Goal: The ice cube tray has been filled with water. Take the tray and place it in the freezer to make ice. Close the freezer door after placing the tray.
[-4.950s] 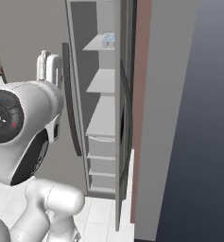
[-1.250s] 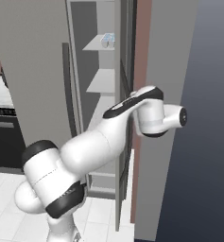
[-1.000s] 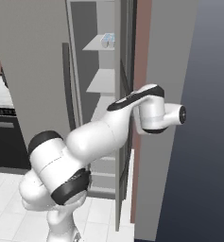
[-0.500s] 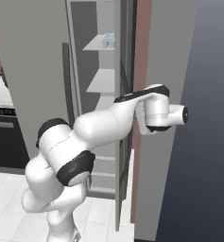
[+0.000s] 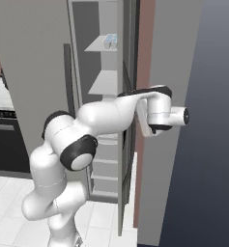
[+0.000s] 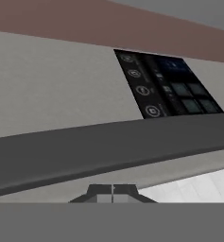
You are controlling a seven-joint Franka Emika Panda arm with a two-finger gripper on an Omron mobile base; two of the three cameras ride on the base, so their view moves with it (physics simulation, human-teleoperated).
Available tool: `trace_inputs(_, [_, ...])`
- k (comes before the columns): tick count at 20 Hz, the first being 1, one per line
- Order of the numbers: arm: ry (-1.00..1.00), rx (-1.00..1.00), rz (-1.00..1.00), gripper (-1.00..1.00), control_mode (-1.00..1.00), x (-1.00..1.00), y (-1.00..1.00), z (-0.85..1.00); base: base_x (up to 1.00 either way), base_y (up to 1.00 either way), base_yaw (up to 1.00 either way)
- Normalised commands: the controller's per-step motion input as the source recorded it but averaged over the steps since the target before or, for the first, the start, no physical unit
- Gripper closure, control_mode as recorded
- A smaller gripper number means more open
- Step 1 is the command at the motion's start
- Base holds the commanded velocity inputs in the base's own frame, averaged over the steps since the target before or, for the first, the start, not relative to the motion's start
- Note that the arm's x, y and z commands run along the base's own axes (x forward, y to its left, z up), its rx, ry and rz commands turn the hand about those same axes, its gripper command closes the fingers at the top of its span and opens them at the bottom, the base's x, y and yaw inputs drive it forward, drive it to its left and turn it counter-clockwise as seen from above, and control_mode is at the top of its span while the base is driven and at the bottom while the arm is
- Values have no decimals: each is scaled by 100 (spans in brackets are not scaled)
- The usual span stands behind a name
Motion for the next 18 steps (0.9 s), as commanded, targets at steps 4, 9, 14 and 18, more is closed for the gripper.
trace_inputs(4, [0,0,5,100,-100,15,-9,-20,0,0,0])
trace_inputs(9, [0,0,4,100,-100,27,-6,-19,0,0,0])
trace_inputs(14, [0,0,4,100,-100,13,-18,-10,0,0,0])
trace_inputs(18, [0,0,4,100,-100,1,-21,-1,0,0,0])
